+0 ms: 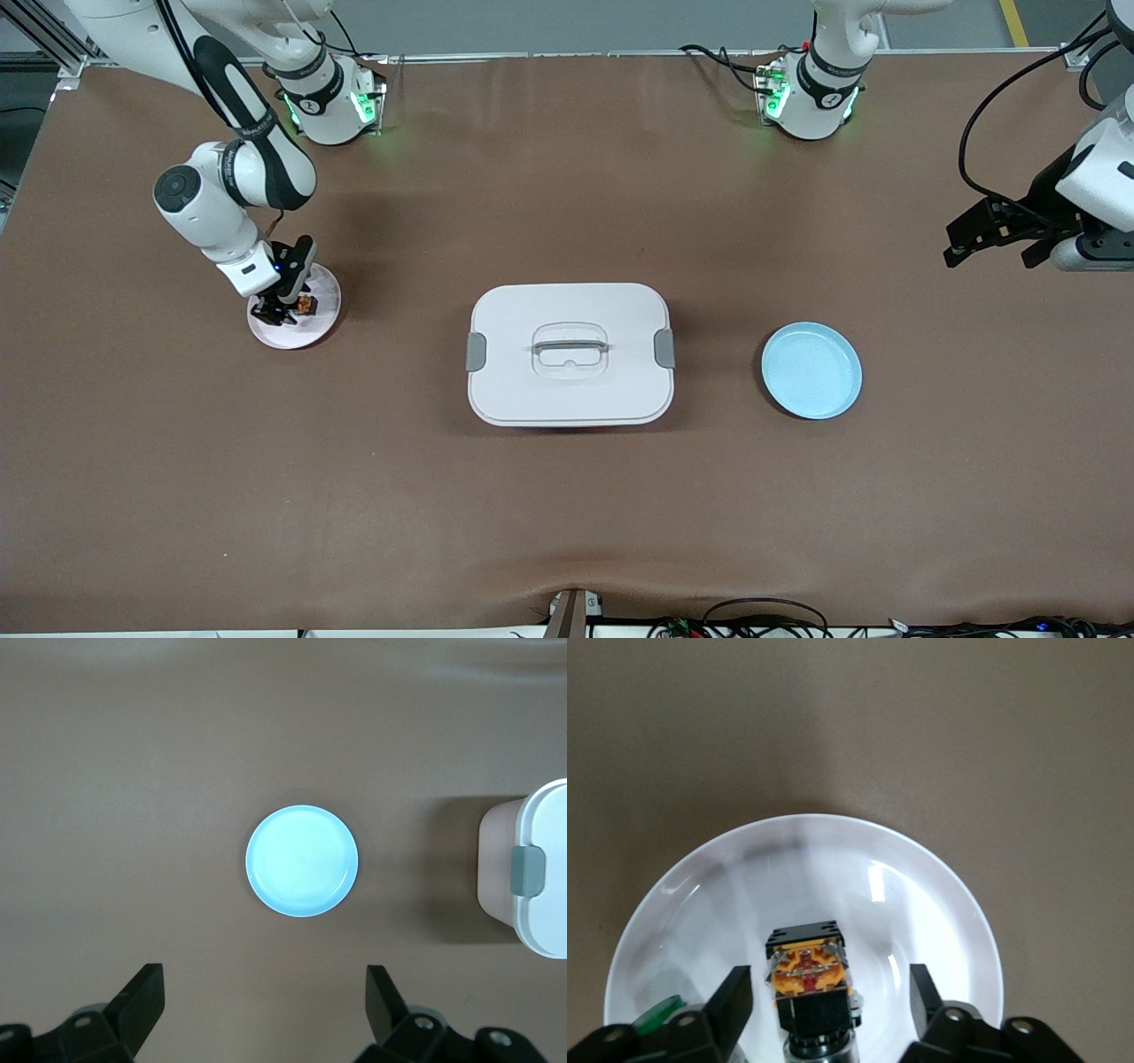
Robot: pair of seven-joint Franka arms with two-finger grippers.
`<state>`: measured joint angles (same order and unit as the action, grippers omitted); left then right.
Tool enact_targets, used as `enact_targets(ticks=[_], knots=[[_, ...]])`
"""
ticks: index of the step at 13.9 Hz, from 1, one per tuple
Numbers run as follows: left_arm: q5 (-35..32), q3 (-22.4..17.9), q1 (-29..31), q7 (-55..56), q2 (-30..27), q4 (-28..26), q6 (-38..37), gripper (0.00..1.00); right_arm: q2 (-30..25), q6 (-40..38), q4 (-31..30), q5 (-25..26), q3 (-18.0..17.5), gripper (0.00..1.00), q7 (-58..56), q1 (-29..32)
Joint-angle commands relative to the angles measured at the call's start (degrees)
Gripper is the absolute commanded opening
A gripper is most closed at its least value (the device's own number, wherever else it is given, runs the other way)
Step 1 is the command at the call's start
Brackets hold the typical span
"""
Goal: Transfer orange switch to right arm and place
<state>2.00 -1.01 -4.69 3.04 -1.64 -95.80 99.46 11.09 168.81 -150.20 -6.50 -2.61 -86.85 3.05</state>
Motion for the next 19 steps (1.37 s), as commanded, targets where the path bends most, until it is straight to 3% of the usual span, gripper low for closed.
enact_targets(ticks=[1, 7, 11, 14, 16, 19], knots=[[-1.2, 0.0, -0.2, -0.2, 0.6, 1.8, -1.5, 1.00, -0.9, -2.7, 1.5, -0.4, -0.6, 1.00, 0.6, 1.1], [-1.2, 0.0, -0.1, -0.1, 0.6, 1.8, -1.6, 1.00, -7.4, -19.5, 6.3, -0.4, -0.9, 1.00, 15.0, 0.7], [-1.2, 0.0, -0.1, -0.1, 0.6, 1.8, -1.7, 1.00, -13.2, -34.7, 11.8, -0.2, -1.0, 1.00, 33.8, 0.7], [-1.2, 0.0, -0.1, -0.2, 0.6, 1.8, -1.7, 1.00, -15.5, -49.4, 19.0, 0.3, -1.3, 1.00, 48.5, 0.6], [-1.2, 0.0, -0.1, -0.2, 0.6, 1.8, -1.7, 1.00, -15.8, -57.3, 24.8, 3.2, -1.3, 1.00, 57.3, 0.6], [-1.2, 0.0, 0.0, -0.3, 0.6, 1.8, -1.7, 1.00, -15.1, -65.4, 33.6, 5.6, -1.3, 1.00, 69.5, 0.7]])
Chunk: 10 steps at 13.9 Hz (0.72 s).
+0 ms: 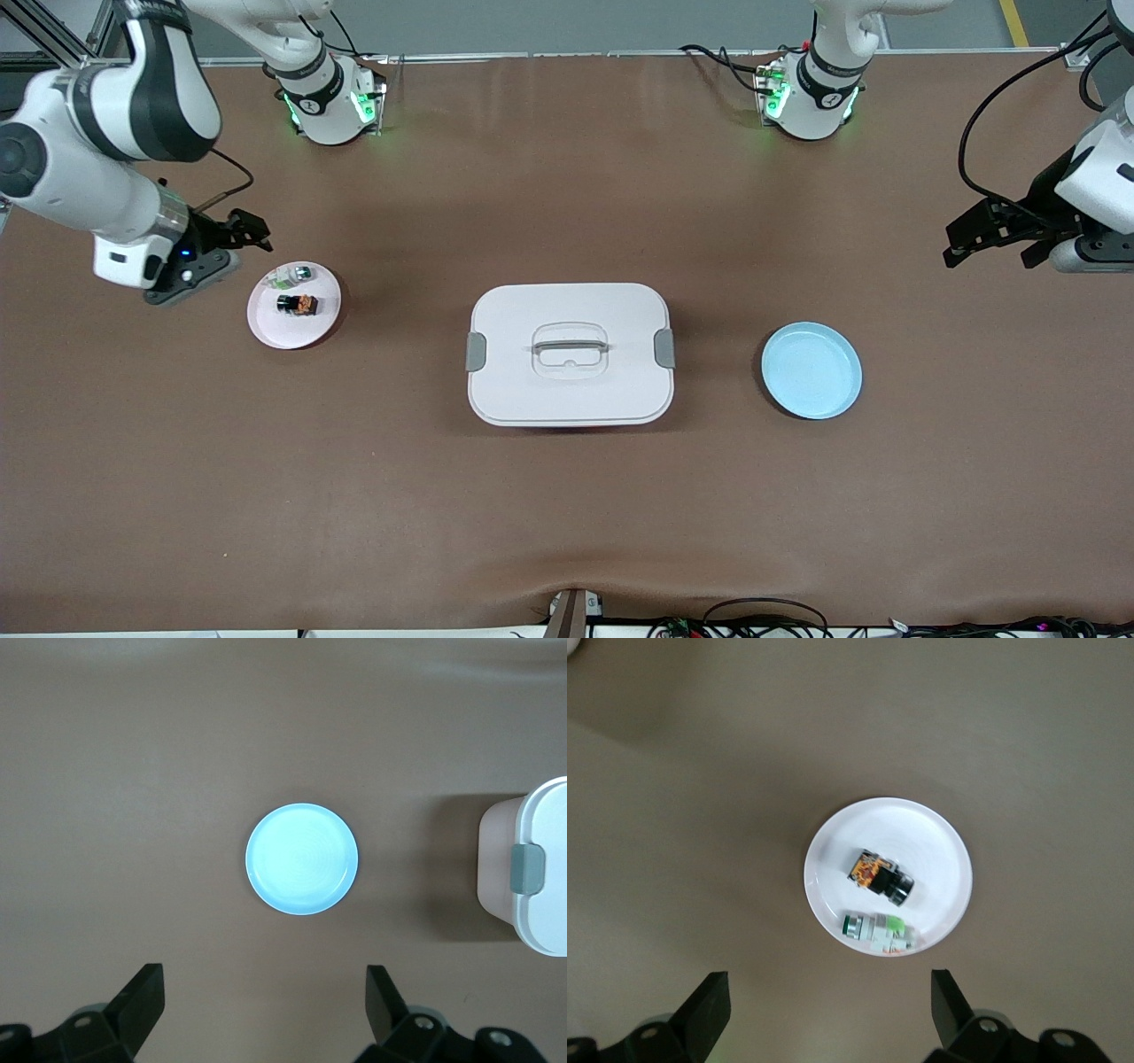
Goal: Transfer orange switch to right arm and place
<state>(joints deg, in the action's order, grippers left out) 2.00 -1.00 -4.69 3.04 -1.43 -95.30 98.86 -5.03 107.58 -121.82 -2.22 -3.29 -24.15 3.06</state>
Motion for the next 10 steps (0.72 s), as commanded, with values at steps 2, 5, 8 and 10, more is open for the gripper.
enact_targets(ticks=[2, 5, 8, 10], knots=[[-1.2, 0.0, -0.1, -0.3, 0.3, 1.3, -1.1, 1.00, 1.1, -6.8, 8.5, 1.3, -0.7, 1.00, 13.7, 0.7], [-1.2, 0.0, -0.1, -0.4, 0.2, 1.3, -1.2, 1.00, 1.3, -13.6, 15.4, 1.3, -0.1, 1.00, 18.4, 2.1], [-1.2, 0.0, -0.2, -0.4, 0.2, 1.3, -1.2, 1.00, 2.2, -21.1, 22.7, 1.3, -0.2, 1.00, 24.3, 4.1], [-1.2, 0.0, -0.4, -0.3, 0.1, 1.3, -1.2, 1.00, 2.2, -21.7, 26.6, 0.6, -0.1, 1.00, 24.6, 6.0]])
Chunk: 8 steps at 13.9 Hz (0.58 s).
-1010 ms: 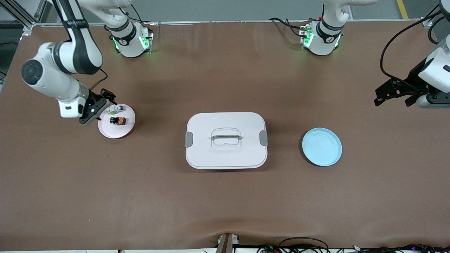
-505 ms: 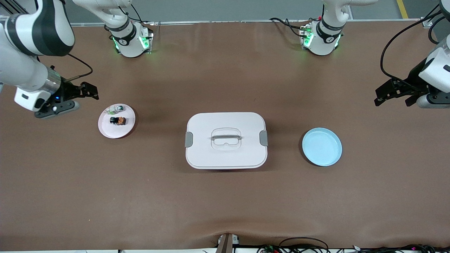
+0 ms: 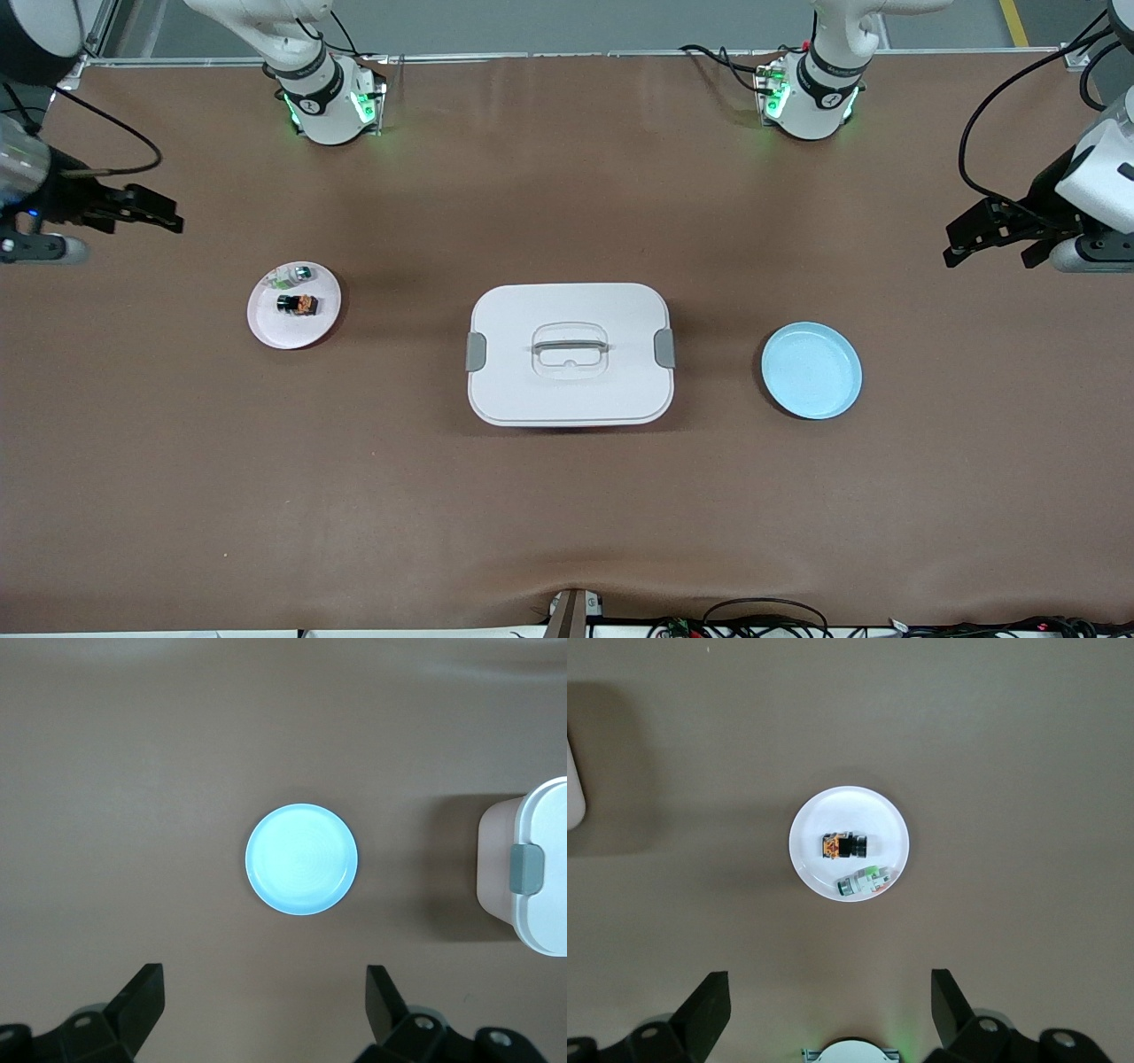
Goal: Transfer orange switch to right arm and place
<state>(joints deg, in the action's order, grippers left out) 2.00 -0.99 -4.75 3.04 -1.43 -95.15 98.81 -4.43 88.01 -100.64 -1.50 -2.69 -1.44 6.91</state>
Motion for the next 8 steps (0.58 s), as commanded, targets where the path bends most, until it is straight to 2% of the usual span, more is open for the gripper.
enact_targets(ticks=[1, 6, 8], knots=[[-1.2, 0.1, -0.3, -0.3, 0.1, 1.2, -1.2, 1.00, 1.6, -2.6, 6.9, -0.5, -0.8, 1.00, 1.6, 3.4], [-1.2, 0.1, -0.4, -0.3, 0.0, 1.1, -1.3, 1.00, 1.8, -3.5, 9.5, -1.3, -1.3, 1.00, 1.9, 1.2], [-1.2, 0.1, -0.4, -0.3, 0.0, 1.1, -1.3, 1.00, 1.7, -3.6, 10.6, -0.9, -1.3, 1.00, 1.8, -1.9]])
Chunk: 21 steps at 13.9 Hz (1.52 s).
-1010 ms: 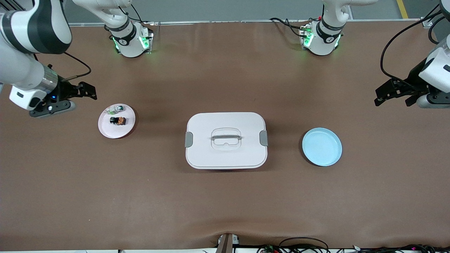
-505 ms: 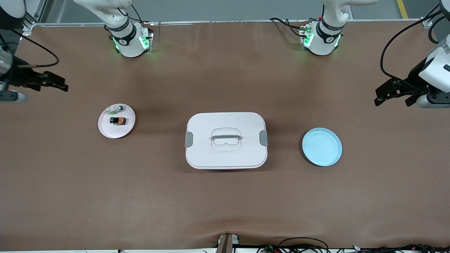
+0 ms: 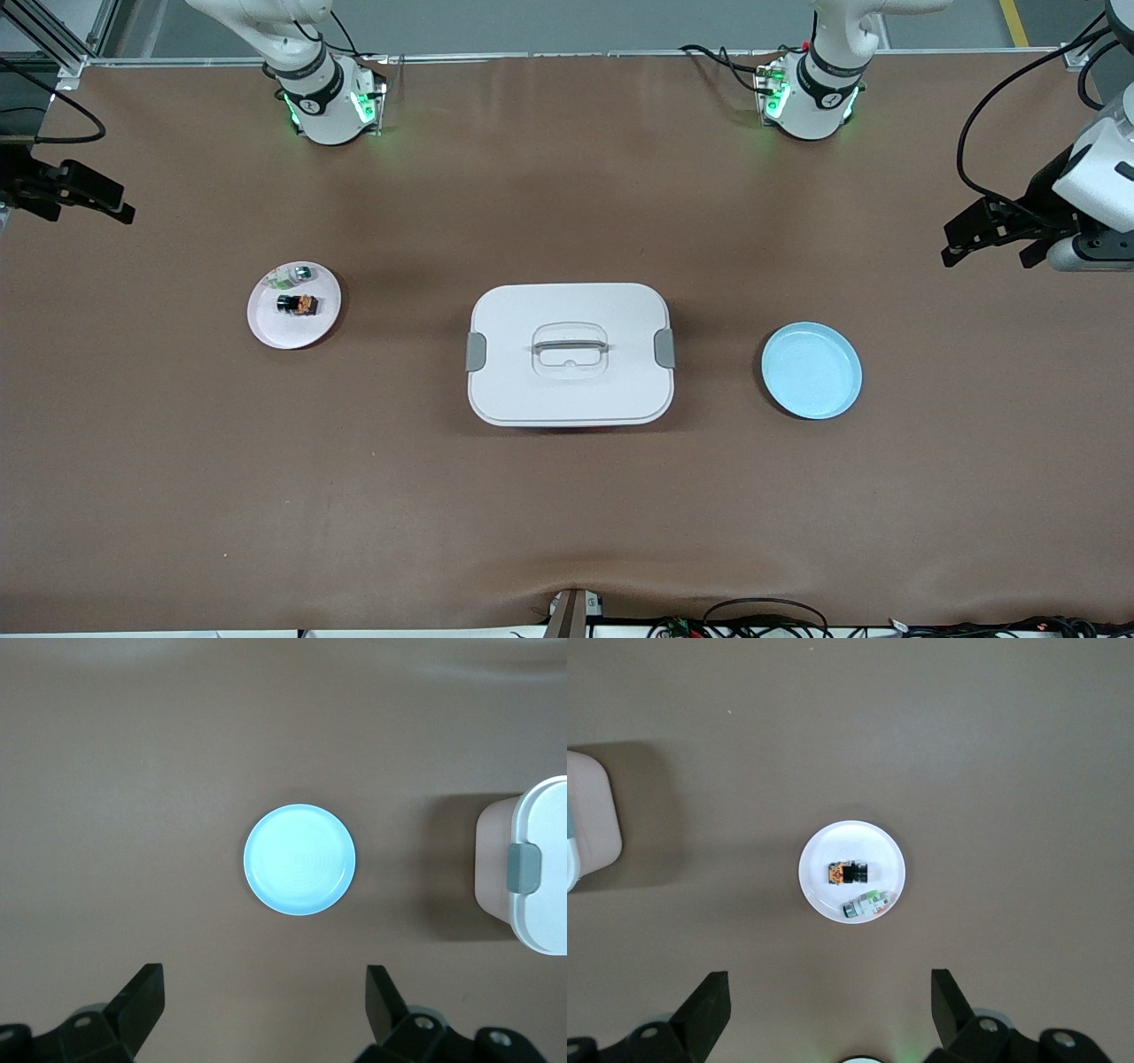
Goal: Transfer orange switch to right arm and place
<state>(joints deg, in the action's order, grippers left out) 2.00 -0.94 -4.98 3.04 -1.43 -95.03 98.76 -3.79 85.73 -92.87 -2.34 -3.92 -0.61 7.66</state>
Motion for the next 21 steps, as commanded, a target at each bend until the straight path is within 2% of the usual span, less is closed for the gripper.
enact_targets(ticks=[1, 5, 12, 14, 21], knots=[[-1.2, 0.1, -0.1, -0.3, 0.0, 1.0, -1.2, 1.00, 1.0, -2.0, 2.9, 0.9, -0.1, 1.00, 1.7, -5.1], [-1.2, 0.1, 0.1, -0.3, 0.1, 1.0, -1.2, 1.00, 1.0, -2.6, 3.2, 1.4, -0.2, 1.00, 9.5, -8.5], [-1.2, 0.1, 0.3, -0.3, 0.2, 0.8, -1.2, 1.00, 1.0, -3.7, 6.6, -0.3, 0.0, 1.00, 14.1, -8.5], [-1.2, 0.0, 0.3, -0.3, 0.2, 0.7, -1.2, 1.00, 1.2, -5.9, 9.0, -0.3, 0.0, 1.00, 14.0, -8.4], [-1.2, 0.0, 0.3, -0.3, 0.3, 0.7, -1.2, 1.00, 2.9, -5.8, 9.7, 0.5, 0.3, 1.00, 7.2, -7.7]])
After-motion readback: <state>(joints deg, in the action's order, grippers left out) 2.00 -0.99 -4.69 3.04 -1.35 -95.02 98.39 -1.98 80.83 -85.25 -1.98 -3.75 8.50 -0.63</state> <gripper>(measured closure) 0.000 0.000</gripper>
